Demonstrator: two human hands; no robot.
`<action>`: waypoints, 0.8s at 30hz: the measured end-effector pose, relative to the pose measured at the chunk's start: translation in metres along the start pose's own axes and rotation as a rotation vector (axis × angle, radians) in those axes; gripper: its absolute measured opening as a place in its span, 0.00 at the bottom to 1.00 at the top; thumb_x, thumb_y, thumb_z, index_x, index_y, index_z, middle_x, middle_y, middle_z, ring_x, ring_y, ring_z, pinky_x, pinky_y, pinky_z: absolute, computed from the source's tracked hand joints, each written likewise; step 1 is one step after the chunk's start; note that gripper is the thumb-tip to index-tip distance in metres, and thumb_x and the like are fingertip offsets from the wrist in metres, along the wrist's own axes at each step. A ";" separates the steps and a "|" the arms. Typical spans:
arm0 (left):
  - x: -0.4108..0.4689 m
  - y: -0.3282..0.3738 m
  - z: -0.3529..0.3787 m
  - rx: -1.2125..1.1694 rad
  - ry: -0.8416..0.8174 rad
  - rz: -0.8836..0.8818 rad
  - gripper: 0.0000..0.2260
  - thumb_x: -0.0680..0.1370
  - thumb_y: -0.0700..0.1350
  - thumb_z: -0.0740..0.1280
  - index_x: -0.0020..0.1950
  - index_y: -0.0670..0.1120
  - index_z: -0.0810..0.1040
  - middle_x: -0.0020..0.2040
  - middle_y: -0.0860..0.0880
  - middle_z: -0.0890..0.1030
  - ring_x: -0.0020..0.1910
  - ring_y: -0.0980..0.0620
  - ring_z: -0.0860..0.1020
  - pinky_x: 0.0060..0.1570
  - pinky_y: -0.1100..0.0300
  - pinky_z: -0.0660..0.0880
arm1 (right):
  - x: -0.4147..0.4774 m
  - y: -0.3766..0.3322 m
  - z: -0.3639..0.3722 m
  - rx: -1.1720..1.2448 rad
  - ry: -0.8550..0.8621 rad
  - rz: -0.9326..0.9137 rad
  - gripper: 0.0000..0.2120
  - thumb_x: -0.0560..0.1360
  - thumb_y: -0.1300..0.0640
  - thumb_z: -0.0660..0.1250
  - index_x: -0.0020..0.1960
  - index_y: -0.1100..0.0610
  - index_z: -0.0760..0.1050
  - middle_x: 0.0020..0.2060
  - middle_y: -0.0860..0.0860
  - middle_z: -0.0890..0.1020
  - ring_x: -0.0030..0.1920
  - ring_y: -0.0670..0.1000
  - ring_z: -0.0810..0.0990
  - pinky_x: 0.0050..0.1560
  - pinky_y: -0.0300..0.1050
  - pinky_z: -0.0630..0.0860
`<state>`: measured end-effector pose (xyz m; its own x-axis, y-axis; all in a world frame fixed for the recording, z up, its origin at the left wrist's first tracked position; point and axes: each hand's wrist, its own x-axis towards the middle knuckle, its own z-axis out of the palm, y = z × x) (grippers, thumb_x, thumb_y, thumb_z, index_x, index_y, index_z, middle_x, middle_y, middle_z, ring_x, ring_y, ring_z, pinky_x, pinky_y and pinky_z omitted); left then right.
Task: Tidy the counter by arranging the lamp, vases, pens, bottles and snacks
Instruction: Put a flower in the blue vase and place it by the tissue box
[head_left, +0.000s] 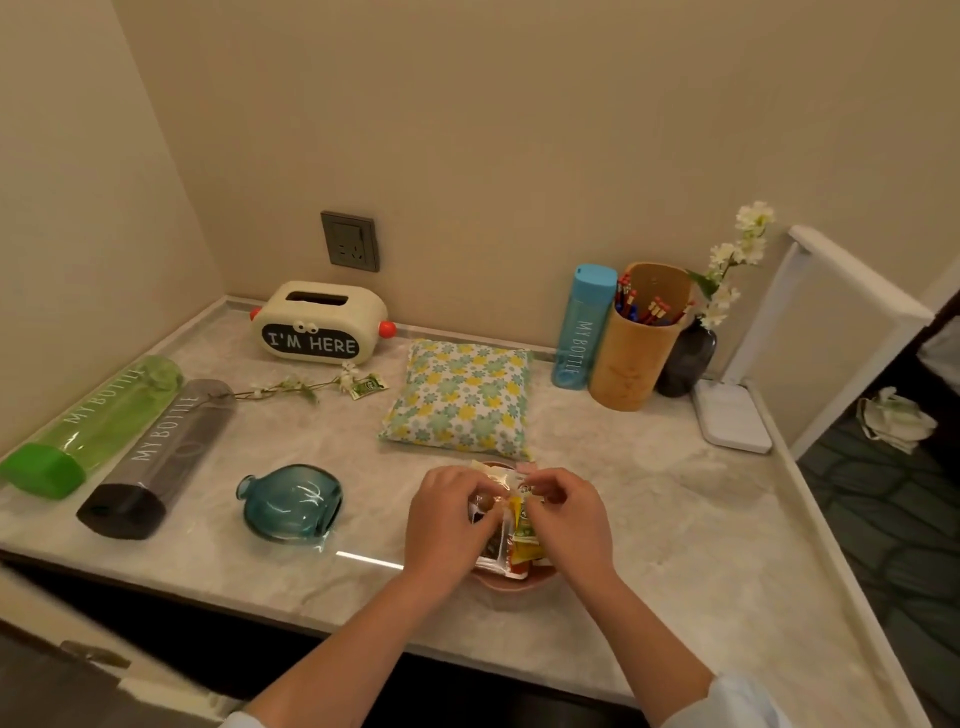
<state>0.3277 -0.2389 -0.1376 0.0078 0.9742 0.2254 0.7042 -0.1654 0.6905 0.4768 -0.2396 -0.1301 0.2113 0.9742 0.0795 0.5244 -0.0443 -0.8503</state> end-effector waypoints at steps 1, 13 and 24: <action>0.002 -0.002 -0.002 -0.010 0.016 0.001 0.08 0.69 0.50 0.75 0.46 0.58 0.80 0.48 0.62 0.78 0.53 0.61 0.70 0.52 0.66 0.69 | 0.001 0.000 0.001 -0.006 0.010 -0.012 0.14 0.66 0.60 0.68 0.44 0.41 0.80 0.44 0.39 0.82 0.48 0.42 0.79 0.51 0.46 0.79; 0.063 -0.060 -0.074 -0.087 0.131 -0.174 0.09 0.73 0.44 0.70 0.48 0.58 0.79 0.48 0.63 0.78 0.55 0.59 0.73 0.54 0.61 0.71 | 0.045 -0.067 0.070 -0.047 -0.100 -0.237 0.11 0.71 0.61 0.68 0.51 0.49 0.80 0.46 0.40 0.80 0.52 0.43 0.76 0.53 0.40 0.74; 0.137 -0.149 -0.135 0.057 0.050 -0.250 0.15 0.73 0.45 0.69 0.58 0.57 0.76 0.57 0.57 0.76 0.57 0.55 0.74 0.56 0.57 0.74 | 0.117 -0.124 0.187 -0.287 -0.399 -0.286 0.21 0.75 0.55 0.66 0.67 0.51 0.72 0.63 0.48 0.77 0.63 0.48 0.75 0.63 0.43 0.72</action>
<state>0.1279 -0.1011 -0.1171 -0.2056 0.9748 0.0872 0.7185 0.0898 0.6897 0.2824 -0.0789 -0.1122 -0.2709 0.9619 0.0359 0.7298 0.2296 -0.6439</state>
